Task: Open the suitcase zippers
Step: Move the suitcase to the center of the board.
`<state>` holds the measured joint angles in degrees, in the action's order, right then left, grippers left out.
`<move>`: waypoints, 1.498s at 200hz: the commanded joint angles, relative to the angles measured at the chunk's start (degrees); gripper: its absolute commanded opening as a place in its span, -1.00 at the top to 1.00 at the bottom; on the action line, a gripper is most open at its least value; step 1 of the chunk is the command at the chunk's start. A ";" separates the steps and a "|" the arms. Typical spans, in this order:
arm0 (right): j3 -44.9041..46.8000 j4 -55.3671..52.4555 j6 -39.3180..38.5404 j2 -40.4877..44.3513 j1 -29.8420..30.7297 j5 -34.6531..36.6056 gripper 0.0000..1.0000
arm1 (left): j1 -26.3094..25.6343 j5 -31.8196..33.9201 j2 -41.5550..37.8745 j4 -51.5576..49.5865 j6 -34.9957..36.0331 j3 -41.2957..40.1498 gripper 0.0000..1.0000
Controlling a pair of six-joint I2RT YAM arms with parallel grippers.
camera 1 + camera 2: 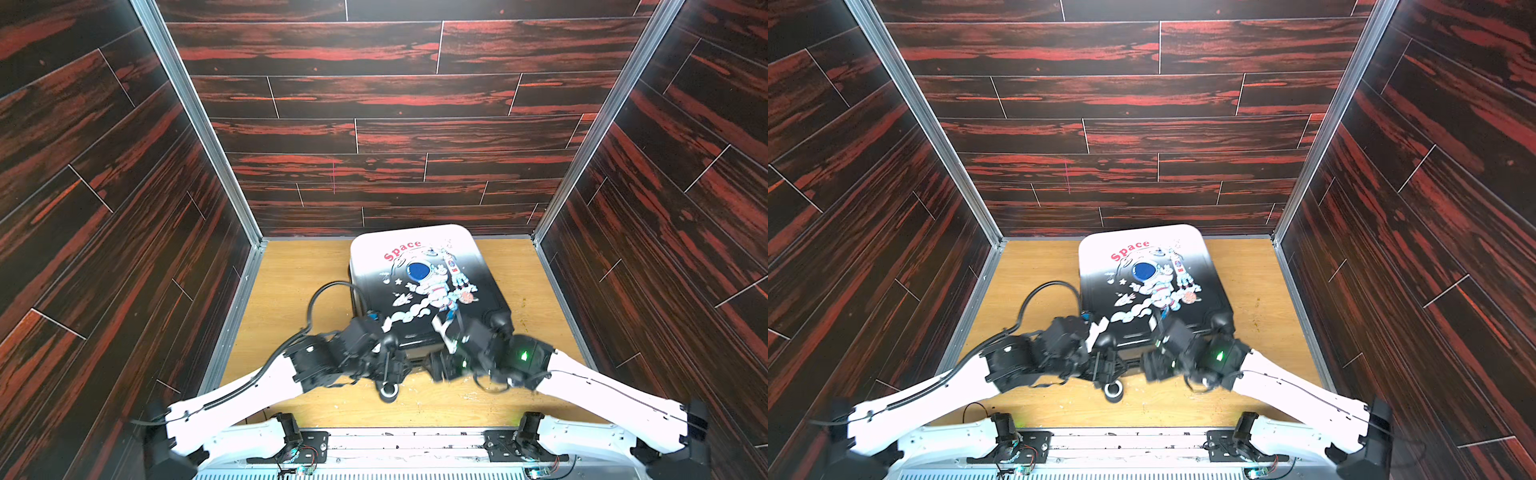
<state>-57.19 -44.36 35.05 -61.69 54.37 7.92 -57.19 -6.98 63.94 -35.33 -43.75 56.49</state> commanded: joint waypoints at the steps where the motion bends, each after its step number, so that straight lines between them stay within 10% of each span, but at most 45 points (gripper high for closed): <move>1: -1.39 7.17 -6.28 0.14 -10.11 -5.80 -0.70 | 0.32 3.82 2.30 12.65 5.90 -0.10 -1.00; 36: -4.26 9.80 -10.06 -1.70 -24.92 -13.91 -0.66 | -0.08 15.15 0.40 19.06 11.10 -5.82 -0.87; 94: 0.23 14.43 -5.41 6.07 -25.19 -24.07 -0.47 | -2.20 36.66 -14.09 37.92 15.83 -31.03 -0.63; 163: 1.85 14.87 -6.37 9.24 -25.10 -23.87 -0.44 | -7.15 53.89 -7.12 60.82 27.88 -41.59 -0.36; 299: 3.61 17.41 -6.37 8.78 -25.15 -27.37 -0.40 | -4.59 60.40 20.64 102.72 41.55 -44.33 -0.03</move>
<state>-55.07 -27.86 28.40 -52.62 29.12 -17.12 -63.55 51.75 83.46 58.19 -4.27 10.72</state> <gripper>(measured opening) 0.708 0.537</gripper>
